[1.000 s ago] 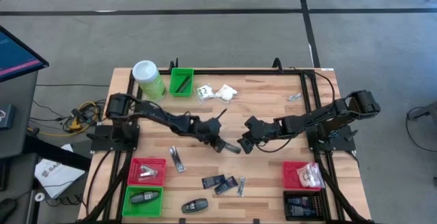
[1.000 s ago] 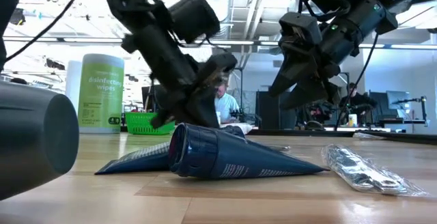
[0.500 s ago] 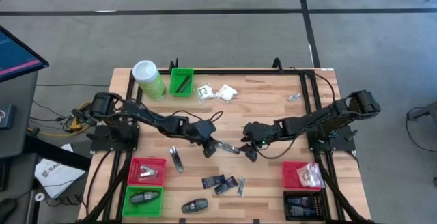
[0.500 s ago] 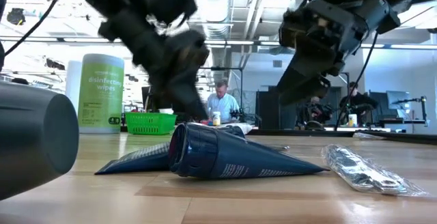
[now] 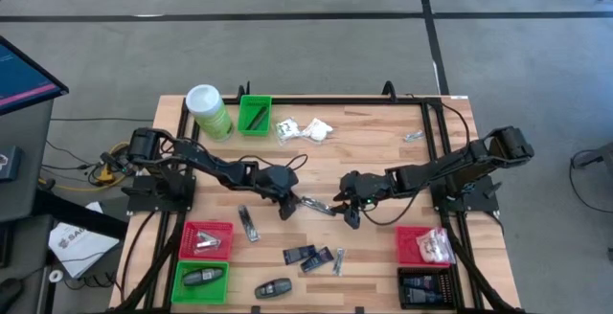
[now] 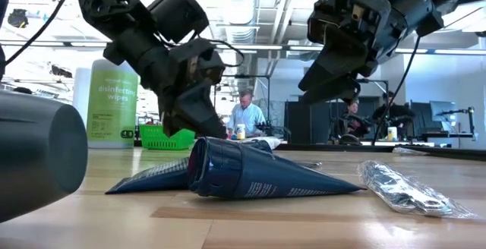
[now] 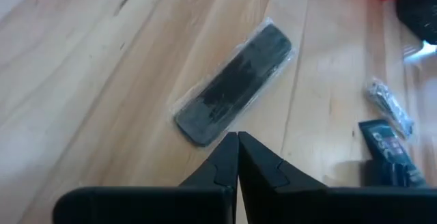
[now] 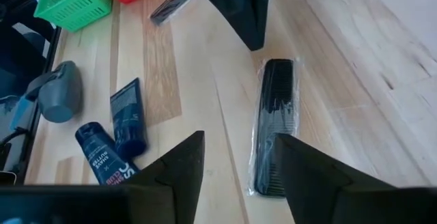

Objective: Pick & Place Travel size toiletries
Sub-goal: Put the black comb into the top green bin

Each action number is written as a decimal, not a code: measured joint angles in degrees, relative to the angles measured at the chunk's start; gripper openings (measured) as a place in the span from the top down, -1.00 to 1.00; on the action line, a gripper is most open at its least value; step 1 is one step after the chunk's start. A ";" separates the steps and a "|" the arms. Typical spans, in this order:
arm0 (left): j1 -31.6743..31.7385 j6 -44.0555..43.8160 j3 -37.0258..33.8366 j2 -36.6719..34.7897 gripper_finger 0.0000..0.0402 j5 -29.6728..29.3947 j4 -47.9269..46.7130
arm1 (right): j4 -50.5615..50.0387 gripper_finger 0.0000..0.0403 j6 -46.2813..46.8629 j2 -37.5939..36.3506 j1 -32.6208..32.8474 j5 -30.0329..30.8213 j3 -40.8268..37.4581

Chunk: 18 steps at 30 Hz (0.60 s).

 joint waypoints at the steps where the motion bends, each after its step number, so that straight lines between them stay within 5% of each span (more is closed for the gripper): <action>1: 0.03 -0.08 0.01 0.22 1.00 0.00 0.24 | -0.02 0.17 0.13 0.00 0.00 0.00 0.00; 8: 0.40 -0.04 1.08 2.97 1.00 0.62 0.35 | -0.25 0.20 0.24 0.00 0.00 -0.16 0.00; 18: -0.65 -1.15 4.10 8.55 1.00 2.40 1.02 | -2.02 -0.20 0.29 0.02 0.00 -0.17 0.00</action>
